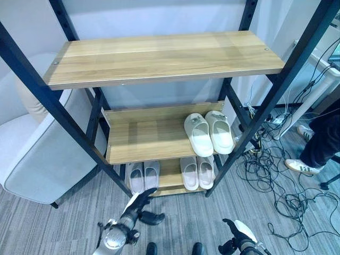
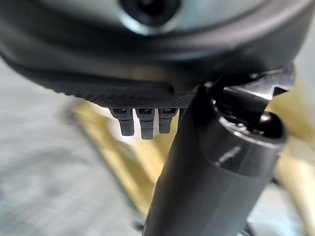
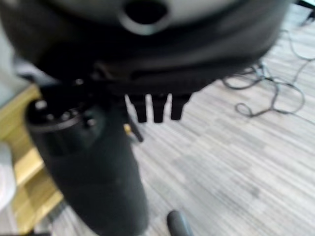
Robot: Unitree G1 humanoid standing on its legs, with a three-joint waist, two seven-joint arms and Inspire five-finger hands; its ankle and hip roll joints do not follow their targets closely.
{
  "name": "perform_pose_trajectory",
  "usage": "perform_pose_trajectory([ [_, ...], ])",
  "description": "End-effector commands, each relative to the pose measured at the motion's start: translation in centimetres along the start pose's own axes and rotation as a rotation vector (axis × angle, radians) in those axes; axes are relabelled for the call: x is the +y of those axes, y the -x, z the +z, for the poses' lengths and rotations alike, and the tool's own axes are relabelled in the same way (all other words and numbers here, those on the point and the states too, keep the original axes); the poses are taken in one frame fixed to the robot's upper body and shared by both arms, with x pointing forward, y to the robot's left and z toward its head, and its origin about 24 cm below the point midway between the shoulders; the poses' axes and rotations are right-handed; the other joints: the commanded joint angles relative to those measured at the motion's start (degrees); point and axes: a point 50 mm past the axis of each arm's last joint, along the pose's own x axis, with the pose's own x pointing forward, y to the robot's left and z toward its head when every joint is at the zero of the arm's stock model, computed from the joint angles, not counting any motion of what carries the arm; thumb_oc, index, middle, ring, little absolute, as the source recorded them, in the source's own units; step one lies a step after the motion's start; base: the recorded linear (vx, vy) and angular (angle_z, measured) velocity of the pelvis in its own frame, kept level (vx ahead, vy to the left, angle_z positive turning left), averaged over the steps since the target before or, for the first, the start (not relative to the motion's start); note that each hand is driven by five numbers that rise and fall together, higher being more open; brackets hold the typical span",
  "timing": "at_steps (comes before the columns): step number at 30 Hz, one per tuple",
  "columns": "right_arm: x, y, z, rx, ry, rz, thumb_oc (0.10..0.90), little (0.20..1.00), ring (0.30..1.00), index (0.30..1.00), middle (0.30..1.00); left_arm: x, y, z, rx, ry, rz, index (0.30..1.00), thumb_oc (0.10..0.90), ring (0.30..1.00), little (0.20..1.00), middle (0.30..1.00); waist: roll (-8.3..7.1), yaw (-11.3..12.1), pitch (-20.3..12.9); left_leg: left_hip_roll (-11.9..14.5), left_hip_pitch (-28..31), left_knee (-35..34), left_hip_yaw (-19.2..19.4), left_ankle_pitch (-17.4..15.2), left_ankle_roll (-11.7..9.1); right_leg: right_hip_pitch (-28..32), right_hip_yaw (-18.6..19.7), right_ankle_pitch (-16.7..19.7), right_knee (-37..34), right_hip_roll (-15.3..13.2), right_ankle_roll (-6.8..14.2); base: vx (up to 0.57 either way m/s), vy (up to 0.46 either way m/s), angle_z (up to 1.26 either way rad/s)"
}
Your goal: Arrange the slippers neatly on the shoe rack.
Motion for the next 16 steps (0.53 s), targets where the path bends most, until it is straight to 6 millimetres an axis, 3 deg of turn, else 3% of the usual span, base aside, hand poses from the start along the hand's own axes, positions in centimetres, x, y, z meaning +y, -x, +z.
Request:
perform_pose_trajectory([
  [1, -0.1, 0.0, -0.5, 0.032, -0.043, -0.013, 0.8, 0.9, 0.9, 0.9, 0.9, 1.0, -1.1, 3.1, -0.14, -0.051, 0.06, 0.9, 0.8, 0.9, 0.9, 0.9, -2.51, 1.2, -2.7, -3.2, -0.7, 0.2, 1.2, -4.3, 0.8, -0.9, 1.8, -4.9, 3.0, -0.8, 2.4, 0.03, 0.023, 0.04],
  [3, 0.2, 0.1, -0.6, 0.041, -0.049, -0.005, 0.8, 0.9, 0.9, 0.9, 0.9, 1.3, -1.1, 2.2, -0.103, -0.053, 0.086, 0.9, 0.8, 0.9, 0.9, 0.9, -2.61, 1.3, -2.9, -3.3, -0.3, 0.2, 1.0, -4.4, 0.9, -0.5, 1.7, -5.0, 2.9, -0.8, 2.5, 0.03, 0.028, 0.07],
  [5, 1.1, 0.3, -1.3, 0.089, -0.082, 0.023, 0.8, 0.9, 0.9, 0.9, 0.9, 1.9, -1.0, -0.8, 0.042, -0.025, 0.165, 0.9, 0.8, 0.9, 0.9, 0.9, -2.83, 1.5, -3.5, -3.5, 0.4, 0.2, 0.6, -4.6, 0.9, 0.4, 1.2, -5.2, 3.0, -1.0, 2.6, 0.03, 0.061, 0.11],
  [8, 2.2, 0.9, -2.8, 0.174, -0.079, 0.065, 0.8, 0.9, 0.9, 0.9, 0.9, 2.0, -0.6, -3.7, 0.198, 0.002, 0.221, 0.9, 0.8, 0.9, 0.9, 0.9, -3.08, 1.8, -4.0, -3.8, 1.3, 0.2, 0.0, -5.1, 1.3, 1.2, 1.0, -5.5, 3.4, -1.3, 2.7, 0.03, 0.081, 0.04],
  [16, 2.5, 1.6, -4.9, 0.28, -0.089, 0.082, 0.8, 0.9, 0.9, 0.9, 0.9, 1.2, 0.2, -6.5, 0.354, 0.003, 0.22, 0.9, 0.8, 0.9, 0.9, 0.9, -3.41, 1.6, -4.3, -4.4, 2.9, 0.2, -1.0, -5.9, 2.0, 2.5, 0.7, -6.4, 4.7, -2.1, 3.0, 0.03, 0.054, 0.04],
])
